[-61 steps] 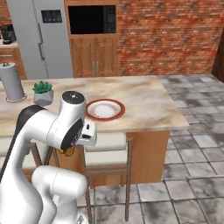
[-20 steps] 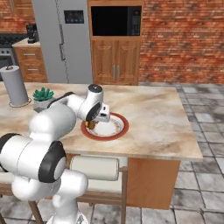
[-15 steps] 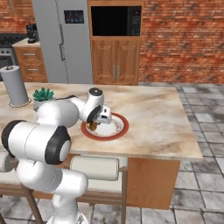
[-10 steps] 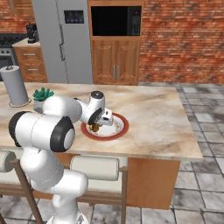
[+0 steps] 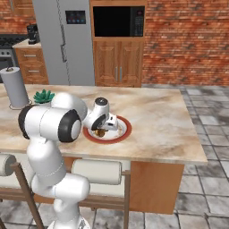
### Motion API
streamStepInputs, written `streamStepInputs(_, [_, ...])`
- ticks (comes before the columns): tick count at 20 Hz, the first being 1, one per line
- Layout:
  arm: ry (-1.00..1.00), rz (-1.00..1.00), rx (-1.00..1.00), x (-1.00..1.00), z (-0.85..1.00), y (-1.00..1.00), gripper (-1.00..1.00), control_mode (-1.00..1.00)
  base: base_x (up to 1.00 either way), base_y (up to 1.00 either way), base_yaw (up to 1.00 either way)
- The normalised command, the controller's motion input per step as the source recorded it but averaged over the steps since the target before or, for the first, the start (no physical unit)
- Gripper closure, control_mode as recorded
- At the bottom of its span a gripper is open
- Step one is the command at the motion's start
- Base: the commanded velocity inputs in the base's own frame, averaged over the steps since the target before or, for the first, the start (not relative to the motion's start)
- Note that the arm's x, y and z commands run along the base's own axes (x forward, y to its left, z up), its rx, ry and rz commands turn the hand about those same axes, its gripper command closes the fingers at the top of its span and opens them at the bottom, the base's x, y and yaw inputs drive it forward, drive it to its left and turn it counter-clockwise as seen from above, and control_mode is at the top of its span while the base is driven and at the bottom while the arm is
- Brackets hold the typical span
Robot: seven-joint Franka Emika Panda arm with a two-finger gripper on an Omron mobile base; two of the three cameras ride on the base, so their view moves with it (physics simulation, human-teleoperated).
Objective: Move the hot dog bun to the plate on the dining table and place the condiment next to that plate. Then navigate to the fridge and take the sausage and place it on the plate as well.
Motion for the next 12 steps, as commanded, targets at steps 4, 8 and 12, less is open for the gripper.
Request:
streamStepInputs(4, [-0.11, 0.00, -0.01, 0.09, 0.03, -0.01, -1.00, -1.00, 0.00, 0.00, 0.00])
streamStepInputs(8, [-0.18, 0.00, -0.08, -0.15, 0.44, 0.00, -1.00, -1.00, 0.00, 0.00, 0.00])
streamStepInputs(12, [-0.15, 0.00, -0.10, -0.34, 0.86, 0.00, -1.00, -1.00, 0.00, 0.00, 0.00])
